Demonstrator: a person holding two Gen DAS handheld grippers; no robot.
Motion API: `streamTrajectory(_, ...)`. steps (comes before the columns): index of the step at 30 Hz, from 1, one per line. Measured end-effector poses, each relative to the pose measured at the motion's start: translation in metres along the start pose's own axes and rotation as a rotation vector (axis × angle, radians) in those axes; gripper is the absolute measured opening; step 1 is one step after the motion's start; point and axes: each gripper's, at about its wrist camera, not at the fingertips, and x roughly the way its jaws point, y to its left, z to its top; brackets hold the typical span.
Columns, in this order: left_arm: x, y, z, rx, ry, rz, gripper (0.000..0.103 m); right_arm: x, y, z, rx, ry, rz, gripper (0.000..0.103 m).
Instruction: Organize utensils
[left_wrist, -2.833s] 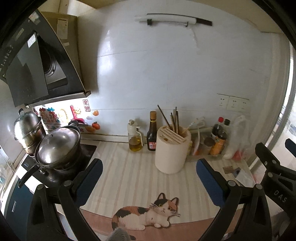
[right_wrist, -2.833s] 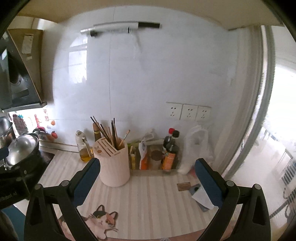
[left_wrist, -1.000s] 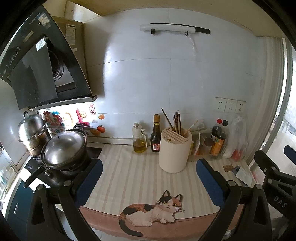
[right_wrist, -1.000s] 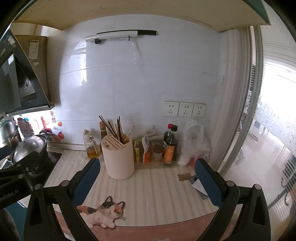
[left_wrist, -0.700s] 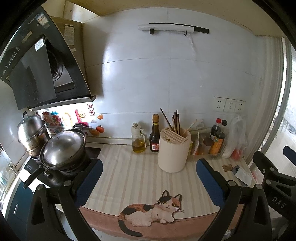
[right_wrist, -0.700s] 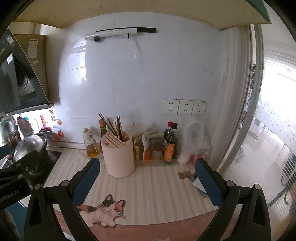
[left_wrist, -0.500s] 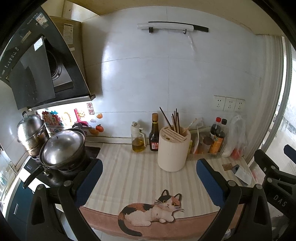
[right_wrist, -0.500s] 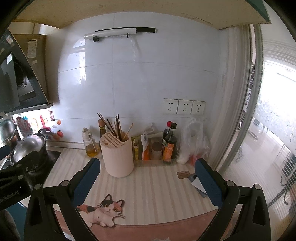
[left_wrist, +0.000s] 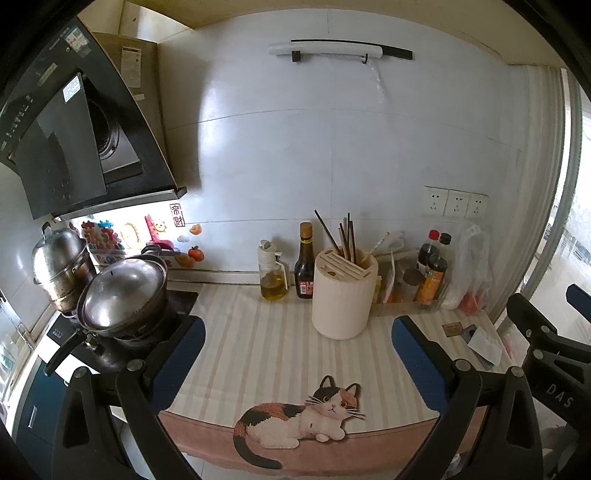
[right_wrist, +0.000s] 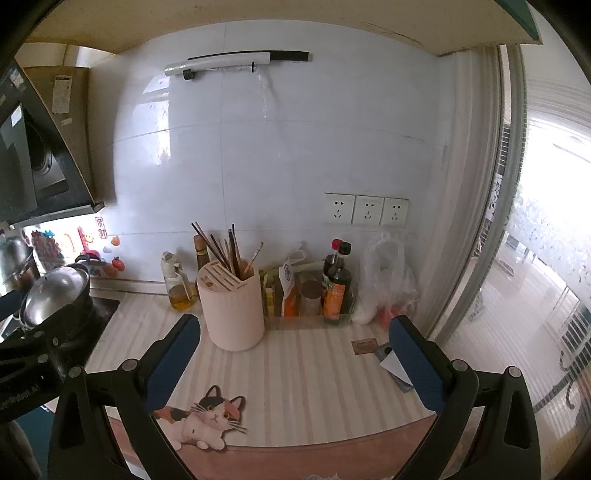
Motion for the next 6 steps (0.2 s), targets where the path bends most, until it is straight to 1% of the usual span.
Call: streamTrajectory(6,-0.0003,-0.0004,0.0006,-0.001,0.006,0.001,0.103,0.0002,-0.0001,0.0014,0.006,-0.002,-0.006,0.103)
